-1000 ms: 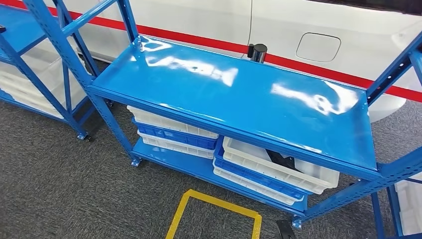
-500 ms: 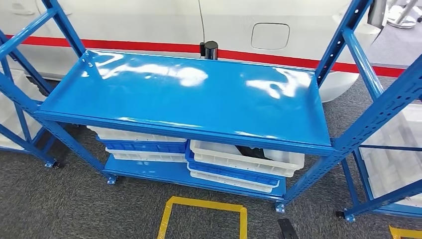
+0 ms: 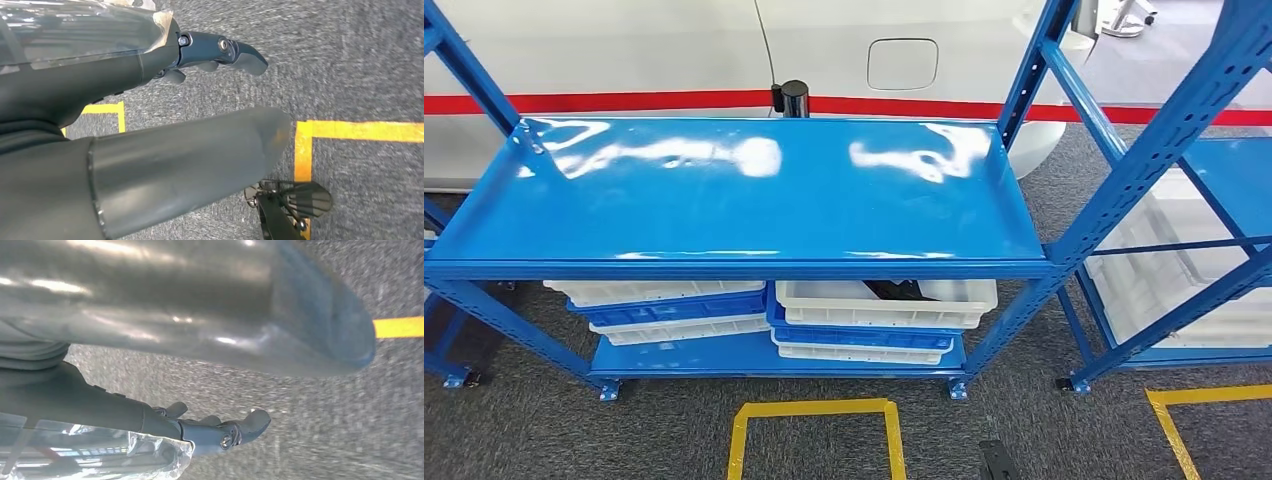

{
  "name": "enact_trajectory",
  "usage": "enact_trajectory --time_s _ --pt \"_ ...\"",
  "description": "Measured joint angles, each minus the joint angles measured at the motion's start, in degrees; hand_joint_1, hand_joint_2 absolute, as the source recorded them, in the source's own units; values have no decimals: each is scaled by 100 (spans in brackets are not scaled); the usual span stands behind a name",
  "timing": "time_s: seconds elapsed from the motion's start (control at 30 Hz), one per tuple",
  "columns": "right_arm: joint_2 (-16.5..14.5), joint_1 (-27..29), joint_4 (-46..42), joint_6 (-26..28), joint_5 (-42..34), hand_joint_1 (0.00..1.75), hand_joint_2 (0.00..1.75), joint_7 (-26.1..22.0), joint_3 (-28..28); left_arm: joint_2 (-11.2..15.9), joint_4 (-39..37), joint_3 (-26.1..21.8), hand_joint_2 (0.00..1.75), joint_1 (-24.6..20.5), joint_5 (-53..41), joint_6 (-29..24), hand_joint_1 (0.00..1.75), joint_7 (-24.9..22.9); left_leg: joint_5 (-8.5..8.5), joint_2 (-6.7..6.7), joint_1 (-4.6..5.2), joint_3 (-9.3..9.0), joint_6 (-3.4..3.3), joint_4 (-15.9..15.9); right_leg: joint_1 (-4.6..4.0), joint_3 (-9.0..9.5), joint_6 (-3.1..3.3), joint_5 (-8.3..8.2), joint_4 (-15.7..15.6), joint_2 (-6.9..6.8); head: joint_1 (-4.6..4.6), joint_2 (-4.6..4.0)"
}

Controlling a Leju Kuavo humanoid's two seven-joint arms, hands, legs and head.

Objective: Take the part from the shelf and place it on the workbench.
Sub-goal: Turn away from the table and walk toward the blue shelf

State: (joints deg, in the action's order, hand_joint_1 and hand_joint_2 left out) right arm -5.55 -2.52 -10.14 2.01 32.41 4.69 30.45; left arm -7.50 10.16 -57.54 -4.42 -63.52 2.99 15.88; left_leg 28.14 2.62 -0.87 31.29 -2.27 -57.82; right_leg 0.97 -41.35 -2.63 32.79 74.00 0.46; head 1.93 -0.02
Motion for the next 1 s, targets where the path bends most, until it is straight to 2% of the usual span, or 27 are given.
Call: enact_trajectory --time_s 0.03,0.07,0.13,0.17,0.23,0.3,0.33,0.4,0.43,0.47,0.5,0.53,0.6,0.63,0.67,0.77,0.87,1.0 --pt "3 5 0 1 4 0 0 0 0 -5 0 1 0 -2 0 -5 0 -1 11 66 -3 -13 11 0 1 172 -50 -133 -324 -49 1 1" --pt "7 1 0 1 10 0 0 0 0 -9 0 1 0 -4 -1 -15 0 -1 26 118 -1 -32 31 -1 1 416 -88 -288 -778 -134 2 1" --pt "10 -12 -1 1 33 0 0 -7 0 -12 0 1 0 -8 -5 -54 0 -7 71 200 31 -47 98 -7 -14 809 -82 -520 -1464 -282 -5 0" --pt "9 -8 -1 2 47 0 0 -12 0 -11 0 1 0 -17 -10 -89 0 -13 89 224 48 -57 130 -7 -23 888 -48 -562 -1591 -307 -11 -1" --pt "9 14 0 14 86 0 0 -23 0 -14 0 2 0 -45 -27 -178 0 -32 103 267 50 -91 184 9 -28 898 27 -581 -1606 -259 -20 -1" --pt "7 23 -1 31 121 0 0 -31 1 -17 0 3 0 -62 -52 -251 0 -56 206 124 22 -59 249 -107 16 907 96 -593 -1626 -210 -24 -1" --pt "7 18 -1 37 131 0 0 -36 1 -19 0 3 0 -59 -65 -269 0 -65 351 -2 11 40 277 -326 41 913 136 -601 -1636 -187 -26 -1" --pt "5 5 -1 45 138 0 0 -43 2 -24 0 5 0 -45 -78 -293 0 -73 737 -215 2 402 306 -1067 42 912 194 -600 -1637 -149 -29 -1" --pt "4 1 0 46 140 0 0 -45 2 -26 0 5 0 -36 -84 -314 0 -77 873 -247 2 596 312 -1432 32 912 211 -600 -1637 -125 -29 -1" --pt "2 0 0 47 143 0 0 -45 2 -26 0 5 0 -27 -90 -339 0 -79 901 -257 1 723 313 -1641 24 913 218 -600 -1635 -97 -29 -1" --pt "2 1 0 48 146 0 0 -45 2 -25 0 4 0 -20 -96 -365 0 -81 811 -260 0 748 308 -1633 19 918 219 -599 -1634 -66 -29 -1" --pt "1 0 0 48 149 0 0 -45 2 -24 0 4 0 -17 -101 -387 0 -81 616 -260 -4 656 298 -1389 17 928 218 -598 -1632 -35 -29 -1" --pt "-1 -4 -1 49 152 0 0 -45 2 -21 0 4 0 -19 -105 -410 0 -80 196 -280 -12 297 268 -590 -2 942 200 -588 -1619 14 -28 0" --pt "-2 -6 -1 50 153 0 0 -45 2 -21 0 4 0 -22 -107 -415 0 -79 74 -291 -12 158 249 -281 -22 942 181 -580 -1613 32 -25 0" --pt "1 -6 -1 51 153 0 0 -45 2 -25 0 5 0 -24 -108 -418 0 -78 21 -300 -11 86 236 -109 -50 931 169 -564 -1601 42 -23 0" --pt "11 -1 -1 52 162 0 0 -45 1 -40 0 5 0 -25 -111 -421 0 -71 4 -292 24 68 213 -45 -93 893 165 -543 -1599 52 -19 -1" --pt "5 -3 0 52 183 0 0 -45 0 -31 0 3 0 -26 -111 -423 0 -65 10 -292 80 67 160 -49 -65 905 132 -558 -1615 53 -20 -1" --pt "6 -2 0 52 224 0 0 -50 0 -29 0 5 0 -26 -111 -465 0 -82 15 -292 122 86 107 -71 -23 939 42 -592 -1652 53 -19 -1"
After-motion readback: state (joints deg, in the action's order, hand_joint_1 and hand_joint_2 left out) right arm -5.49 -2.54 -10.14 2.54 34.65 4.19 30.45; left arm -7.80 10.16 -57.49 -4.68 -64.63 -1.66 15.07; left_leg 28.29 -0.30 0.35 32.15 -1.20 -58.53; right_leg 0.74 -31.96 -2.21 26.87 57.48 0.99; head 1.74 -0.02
